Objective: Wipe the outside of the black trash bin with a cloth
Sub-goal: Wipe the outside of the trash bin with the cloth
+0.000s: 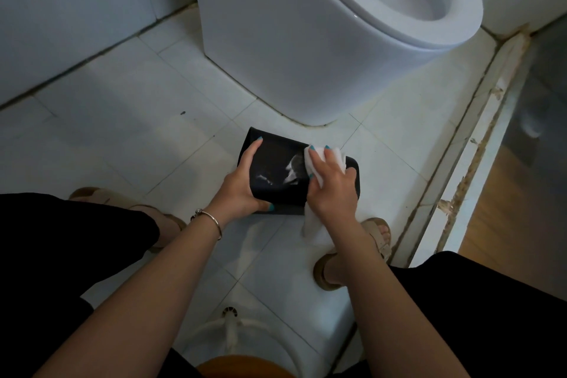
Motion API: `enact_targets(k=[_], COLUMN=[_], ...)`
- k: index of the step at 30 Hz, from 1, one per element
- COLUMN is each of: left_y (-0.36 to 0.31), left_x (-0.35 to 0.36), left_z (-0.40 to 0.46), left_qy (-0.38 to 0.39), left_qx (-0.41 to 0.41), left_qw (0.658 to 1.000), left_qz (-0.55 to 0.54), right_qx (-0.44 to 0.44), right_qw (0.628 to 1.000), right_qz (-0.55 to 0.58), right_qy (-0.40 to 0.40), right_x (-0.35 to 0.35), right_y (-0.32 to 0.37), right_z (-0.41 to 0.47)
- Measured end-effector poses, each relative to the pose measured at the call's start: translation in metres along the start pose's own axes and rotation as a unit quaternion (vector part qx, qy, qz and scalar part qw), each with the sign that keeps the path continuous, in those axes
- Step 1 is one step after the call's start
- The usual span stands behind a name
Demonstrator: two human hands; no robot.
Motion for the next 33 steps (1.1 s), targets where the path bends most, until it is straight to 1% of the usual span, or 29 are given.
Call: enact_targets(k=[2, 5, 8, 10, 12, 15, 16, 18, 20, 21, 23, 25, 28, 31, 33], left_y=[-0.001, 0.0, 0.001, -0.001, -0.002, -0.003, -0.003, -0.002, -0.002, -0.002, -0.004, -0.005, -0.005, -0.004, -0.003], left_x=[0.0, 0.001, 0.001, -0.001, -0.002, -0.001, 0.0, 0.0, -0.001, -0.001, -0.002, -0.002, -0.001, 0.0, 0.0], left_z=[0.002, 0.001, -0.001, 0.0, 0.0, -0.001, -0.001, -0.001, -0.001, -0.001, -0.001, -0.002, -0.003, -0.004, -0.005], left_qy=[-0.008, -0.011, -0.004, 0.006, 0.011, 0.006, 0.004, 0.003, 0.003, 0.004, 0.01, 0.011, -0.002, -0.015, -0.012], left_qx=[0.002, -0.002, 0.001, 0.004, 0.002, 0.008, 0.009, 0.006, 0.002, 0.004, 0.007, 0.007, 0.007, 0.007, 0.001], left_qw=[1.0, 1.0, 1.0, 1.0, 1.0, 1.0, 1.0, 1.0, 1.0, 1.0, 1.0, 1.0, 1.0, 0.999, 0.999], left_qz=[0.001, 0.003, 0.003, 0.008, 0.005, 0.011, 0.014, 0.014, 0.014, 0.017, 0.02, 0.022, 0.029, 0.04, 0.033], right_qx=[0.006, -0.052, -0.085, -0.062, -0.014, 0.024, 0.017, -0.031, -0.077, -0.081, -0.061, -0.019, 0.013, -0.037, -0.072], right_qw=[1.0, 0.998, 0.996, 0.998, 1.0, 1.0, 1.0, 0.999, 0.996, 0.996, 0.998, 1.0, 1.0, 0.999, 0.997], right_qz=[0.0, -0.008, -0.027, -0.022, -0.005, -0.004, 0.001, 0.002, -0.002, -0.004, -0.009, -0.01, -0.023, -0.018, -0.027], right_qy=[-0.002, 0.014, 0.021, 0.015, 0.008, 0.017, 0.021, 0.029, 0.037, 0.04, 0.035, 0.019, 0.008, 0.025, 0.031], right_x=[0.004, 0.009, 0.004, -0.002, -0.004, 0.001, 0.003, 0.006, 0.004, 0.001, -0.005, -0.007, 0.0, 0.01, 0.011], right_y=[0.016, 0.034, 0.025, 0.01, 0.001, 0.015, 0.023, 0.033, 0.03, 0.023, 0.005, -0.006, 0.012, 0.039, 0.043], right_z=[-0.004, -0.013, -0.016, -0.013, -0.01, -0.014, -0.016, -0.021, -0.021, -0.019, -0.016, -0.016, -0.022, -0.034, -0.038])
Point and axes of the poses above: each hand's wrist, its own z-axis towards the middle knuckle, its own x-axis out of the palm, y = z × x, the point moved 1 cm from there along z, towards the middle knuckle, and after that the axes turned 8 degrees about -y, right-handed, at the moved point
